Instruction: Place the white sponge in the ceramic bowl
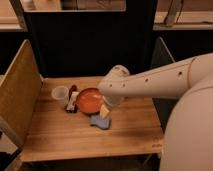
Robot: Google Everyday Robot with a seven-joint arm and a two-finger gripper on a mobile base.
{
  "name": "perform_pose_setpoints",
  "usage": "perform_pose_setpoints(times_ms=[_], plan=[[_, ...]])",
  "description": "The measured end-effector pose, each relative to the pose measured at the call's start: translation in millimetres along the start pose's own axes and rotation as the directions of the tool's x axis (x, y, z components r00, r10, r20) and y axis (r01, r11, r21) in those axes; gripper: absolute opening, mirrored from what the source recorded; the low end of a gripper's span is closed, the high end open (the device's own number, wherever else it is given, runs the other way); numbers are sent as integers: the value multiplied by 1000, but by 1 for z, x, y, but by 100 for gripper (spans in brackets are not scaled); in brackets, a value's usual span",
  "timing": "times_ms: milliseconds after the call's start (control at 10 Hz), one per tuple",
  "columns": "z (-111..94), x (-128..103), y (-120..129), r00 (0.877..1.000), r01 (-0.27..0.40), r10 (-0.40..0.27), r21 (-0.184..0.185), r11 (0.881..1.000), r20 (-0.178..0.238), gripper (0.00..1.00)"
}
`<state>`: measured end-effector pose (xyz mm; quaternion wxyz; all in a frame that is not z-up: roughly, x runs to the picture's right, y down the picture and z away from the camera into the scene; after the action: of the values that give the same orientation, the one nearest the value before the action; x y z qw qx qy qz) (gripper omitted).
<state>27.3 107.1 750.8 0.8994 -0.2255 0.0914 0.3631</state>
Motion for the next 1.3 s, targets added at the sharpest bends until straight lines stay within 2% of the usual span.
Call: perform_pose_setpoints(times_ms=[500, 800, 1300], plan=[[41, -32, 21, 999, 48, -46, -57, 997, 26, 80], [64, -32, 32, 997, 71, -71, -84, 994, -1, 80], [65, -32, 31, 998, 64, -65, -83, 994, -2, 80]])
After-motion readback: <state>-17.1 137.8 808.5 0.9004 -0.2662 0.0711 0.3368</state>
